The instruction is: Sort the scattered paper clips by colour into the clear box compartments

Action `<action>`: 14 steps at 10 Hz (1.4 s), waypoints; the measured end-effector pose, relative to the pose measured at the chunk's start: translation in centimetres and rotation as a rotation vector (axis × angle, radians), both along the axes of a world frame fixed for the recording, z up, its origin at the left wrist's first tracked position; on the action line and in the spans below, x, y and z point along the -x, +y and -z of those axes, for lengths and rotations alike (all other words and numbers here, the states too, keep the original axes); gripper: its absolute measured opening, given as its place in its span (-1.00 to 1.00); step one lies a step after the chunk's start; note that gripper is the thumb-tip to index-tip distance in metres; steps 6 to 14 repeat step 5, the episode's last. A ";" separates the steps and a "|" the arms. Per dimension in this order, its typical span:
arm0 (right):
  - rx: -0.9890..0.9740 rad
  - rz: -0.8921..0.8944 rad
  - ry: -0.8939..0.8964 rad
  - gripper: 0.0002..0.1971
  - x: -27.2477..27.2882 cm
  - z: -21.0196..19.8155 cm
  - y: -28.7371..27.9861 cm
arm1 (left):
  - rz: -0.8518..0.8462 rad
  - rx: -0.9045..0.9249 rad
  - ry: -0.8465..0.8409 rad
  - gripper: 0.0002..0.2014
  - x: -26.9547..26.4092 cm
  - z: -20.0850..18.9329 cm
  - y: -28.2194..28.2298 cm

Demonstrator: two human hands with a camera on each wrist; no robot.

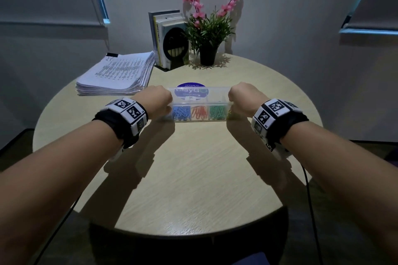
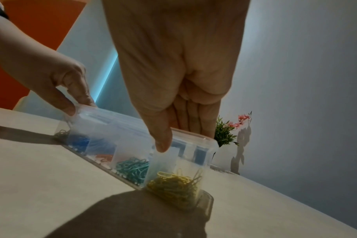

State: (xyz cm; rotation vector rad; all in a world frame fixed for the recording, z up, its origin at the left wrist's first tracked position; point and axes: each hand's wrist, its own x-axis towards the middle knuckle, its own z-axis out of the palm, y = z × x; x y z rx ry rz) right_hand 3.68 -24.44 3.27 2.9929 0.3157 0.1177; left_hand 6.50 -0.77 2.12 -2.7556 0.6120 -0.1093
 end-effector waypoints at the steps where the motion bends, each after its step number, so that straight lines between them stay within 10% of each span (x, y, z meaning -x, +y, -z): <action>1: 0.019 -0.012 0.005 -0.62 0.1 -0.2 0.2 | -0.013 0.023 0.005 -0.75 0.1 0.3 -0.1; 5: -0.186 0.082 0.089 -0.74 -0.7 0.0 0.4 | -0.015 0.292 0.082 -0.52 1.4 1.2 -0.2; 14: -0.186 0.082 0.089 -0.74 -0.7 0.0 0.4 | -0.015 0.292 0.082 -0.52 1.4 1.2 -0.2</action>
